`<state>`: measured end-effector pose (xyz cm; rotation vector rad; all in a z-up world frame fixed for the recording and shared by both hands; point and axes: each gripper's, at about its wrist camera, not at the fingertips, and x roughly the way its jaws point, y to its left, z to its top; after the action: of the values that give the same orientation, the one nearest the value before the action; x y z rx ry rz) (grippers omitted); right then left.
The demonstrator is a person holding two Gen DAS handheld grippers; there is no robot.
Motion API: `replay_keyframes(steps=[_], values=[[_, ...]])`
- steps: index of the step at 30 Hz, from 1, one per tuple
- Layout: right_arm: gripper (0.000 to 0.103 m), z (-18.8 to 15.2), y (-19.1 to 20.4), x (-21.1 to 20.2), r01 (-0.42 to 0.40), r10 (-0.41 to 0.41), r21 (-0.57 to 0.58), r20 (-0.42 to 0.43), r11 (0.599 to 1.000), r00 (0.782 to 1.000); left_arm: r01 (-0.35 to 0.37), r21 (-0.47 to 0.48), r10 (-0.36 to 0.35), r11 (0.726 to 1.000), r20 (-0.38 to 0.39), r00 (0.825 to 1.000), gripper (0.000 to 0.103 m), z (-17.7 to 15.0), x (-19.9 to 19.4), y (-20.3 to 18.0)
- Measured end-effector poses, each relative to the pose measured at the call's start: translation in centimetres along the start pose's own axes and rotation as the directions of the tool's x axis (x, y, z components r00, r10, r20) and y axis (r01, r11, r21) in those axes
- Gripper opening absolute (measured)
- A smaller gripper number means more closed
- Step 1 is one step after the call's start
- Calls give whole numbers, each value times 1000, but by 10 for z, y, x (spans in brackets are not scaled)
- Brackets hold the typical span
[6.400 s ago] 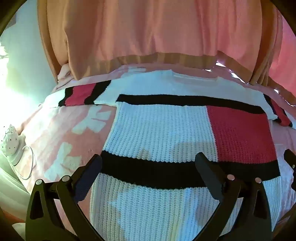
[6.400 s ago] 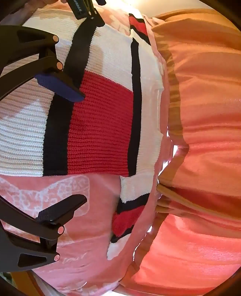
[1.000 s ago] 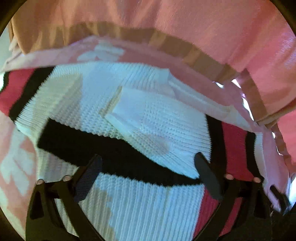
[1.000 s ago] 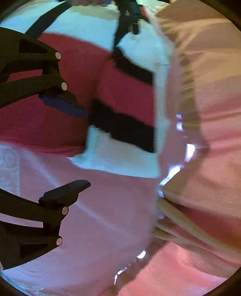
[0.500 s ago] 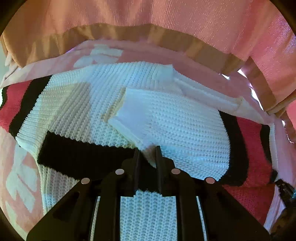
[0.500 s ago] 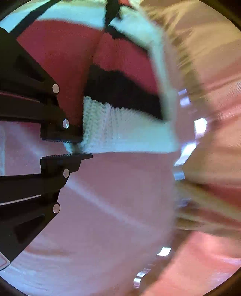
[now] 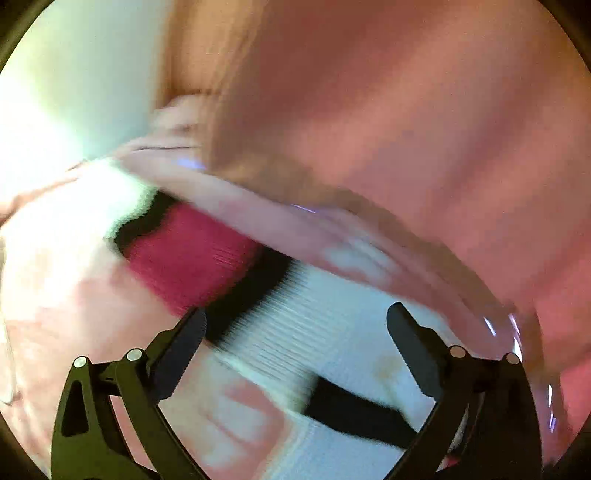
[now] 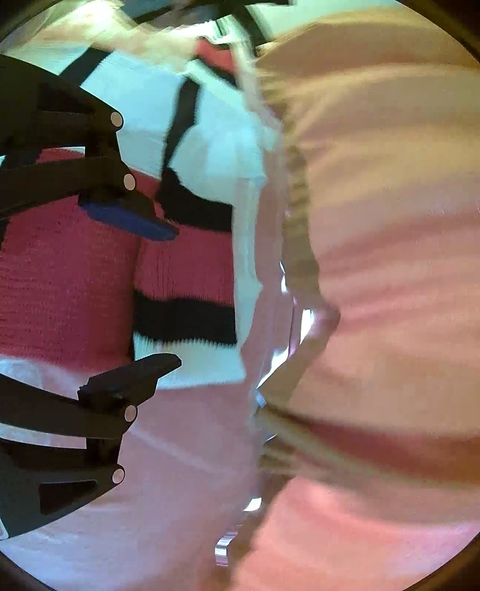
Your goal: Fold small clothes
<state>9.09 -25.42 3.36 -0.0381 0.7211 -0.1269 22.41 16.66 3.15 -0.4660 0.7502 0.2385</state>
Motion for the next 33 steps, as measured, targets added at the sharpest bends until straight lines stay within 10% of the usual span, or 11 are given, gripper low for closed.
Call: replay_keyframes(steps=[5, 10, 15, 18, 23, 27, 33], values=[[62, -2, 44, 18, -72, 69, -75, -41, 995, 997, -245, -148, 245, 958, -21, 969, 96, 54, 46, 115], [62, -4, 65, 42, -102, 94, -85, -96, 991, 991, -286, -213, 275, 934, -78, 958, 93, 78, 90, 174], [62, -14, 68, 62, -94, 80, -80, -159, 992, 984, -253, -203, 233, 946, -118, 965, 23, 81, 120, 180], [62, -13, 65, 64, -78, 65, -77, -157, 994, 986, -221, -177, 206, 959, -97, 974, 13, 84, 118, 174], [62, -5, 54, 58, -72, 66, -39, -133, 997, 989, -169, -92, 175, 981, 60, 983, 11, 98, 56, 115], [62, 7, 37, 45, -49, 50, 12, -93, 999, 994, -17, 124, -5, 992, 170, 985, 11, 91, -20, 8], [62, 20, -6, 32, -9, 16, 131, -56, 991, 998, 261, 382, -310, 886, 72, 948, 12, 22, -88, -146]])
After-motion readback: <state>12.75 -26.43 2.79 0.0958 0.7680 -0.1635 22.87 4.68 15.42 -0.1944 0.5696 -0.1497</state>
